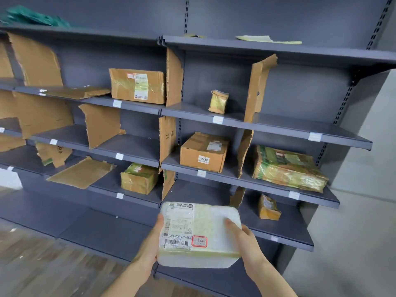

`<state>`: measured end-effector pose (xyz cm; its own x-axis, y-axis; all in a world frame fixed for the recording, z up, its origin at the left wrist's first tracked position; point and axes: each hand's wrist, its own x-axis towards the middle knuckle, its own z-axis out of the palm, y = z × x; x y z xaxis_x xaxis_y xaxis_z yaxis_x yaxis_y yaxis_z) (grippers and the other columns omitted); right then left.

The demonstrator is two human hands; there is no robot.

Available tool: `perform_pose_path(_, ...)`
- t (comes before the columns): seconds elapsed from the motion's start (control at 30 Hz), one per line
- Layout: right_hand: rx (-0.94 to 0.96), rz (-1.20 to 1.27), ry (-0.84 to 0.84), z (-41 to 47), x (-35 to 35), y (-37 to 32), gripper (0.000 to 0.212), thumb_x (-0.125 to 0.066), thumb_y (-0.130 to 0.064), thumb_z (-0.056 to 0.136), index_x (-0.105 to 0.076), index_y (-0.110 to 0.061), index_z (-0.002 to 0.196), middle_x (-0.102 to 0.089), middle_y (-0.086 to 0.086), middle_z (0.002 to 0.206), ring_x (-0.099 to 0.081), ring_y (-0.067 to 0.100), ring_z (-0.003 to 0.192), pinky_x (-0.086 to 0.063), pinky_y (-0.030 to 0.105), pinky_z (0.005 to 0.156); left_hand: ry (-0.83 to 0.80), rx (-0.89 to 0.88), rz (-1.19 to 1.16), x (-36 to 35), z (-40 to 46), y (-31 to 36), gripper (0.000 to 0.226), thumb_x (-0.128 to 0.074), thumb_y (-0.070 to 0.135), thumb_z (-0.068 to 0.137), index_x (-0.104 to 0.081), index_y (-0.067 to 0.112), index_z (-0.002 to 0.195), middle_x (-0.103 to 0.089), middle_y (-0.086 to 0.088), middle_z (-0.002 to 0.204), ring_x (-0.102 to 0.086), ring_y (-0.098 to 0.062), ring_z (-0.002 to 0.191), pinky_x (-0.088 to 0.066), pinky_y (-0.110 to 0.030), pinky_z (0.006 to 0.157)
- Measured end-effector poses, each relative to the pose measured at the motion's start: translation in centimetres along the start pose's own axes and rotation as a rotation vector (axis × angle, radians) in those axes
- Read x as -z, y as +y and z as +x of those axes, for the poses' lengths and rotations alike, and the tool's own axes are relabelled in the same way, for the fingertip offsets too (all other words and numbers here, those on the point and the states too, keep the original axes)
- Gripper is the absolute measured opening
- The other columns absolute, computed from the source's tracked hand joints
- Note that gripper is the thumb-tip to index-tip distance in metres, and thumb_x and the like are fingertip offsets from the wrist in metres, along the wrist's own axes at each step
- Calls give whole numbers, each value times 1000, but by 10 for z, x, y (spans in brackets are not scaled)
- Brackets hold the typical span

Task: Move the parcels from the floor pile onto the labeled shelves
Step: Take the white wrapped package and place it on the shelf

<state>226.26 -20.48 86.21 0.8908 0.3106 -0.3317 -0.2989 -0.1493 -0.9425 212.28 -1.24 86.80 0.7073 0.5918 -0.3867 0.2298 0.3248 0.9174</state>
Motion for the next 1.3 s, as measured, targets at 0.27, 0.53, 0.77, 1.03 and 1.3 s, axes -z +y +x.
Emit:
perform_pose_path(0.27,70,-33,-120,25,-126,-34,47,-67,-49,93,-55,-20,129,-70,5,117,-67,29,107,-53,50,102,64,-76,-29,105,35,43,49,-30,65,97,-69,36,100,-77,12,79,-72,-2,70,-48,-27,64)
perform_pose_path(0.53,109,-43,-277,47,-241,-60,49,-69,-49,91,-57,-21,129,-74,3,114,-71,27,104,-57,45,95,213,-128,-88,198,66,77,44,-32,65,96,-67,38,101,-75,15,83,-70,1,64,-47,-24,61)
perform_pose_path(0.77,114,-59,-370,80,-298,-72,43,-67,-46,94,-58,-22,128,-76,2,112,-72,25,103,-58,41,90,254,-129,-98,237,101,87,57,-28,69,95,-67,35,120,-76,6,106,-69,-9,94,-48,-27,73)
perform_pose_path(1.03,72,-60,-445,129,-359,-97,38,-69,-44,93,-60,-25,124,-75,3,111,-70,24,101,-57,36,79,365,-137,-143,262,151,106,56,-29,69,95,-67,34,118,-77,6,100,-73,-7,83,-49,-28,69)
perform_pose_path(1.3,56,-90,-575,150,-432,-99,33,-70,-41,92,-68,-21,119,-78,0,107,-70,22,101,-56,33,81,534,-154,-272,316,167,106,57,-46,73,86,-73,27,109,-78,-1,100,-75,-20,87,-57,-35,79)
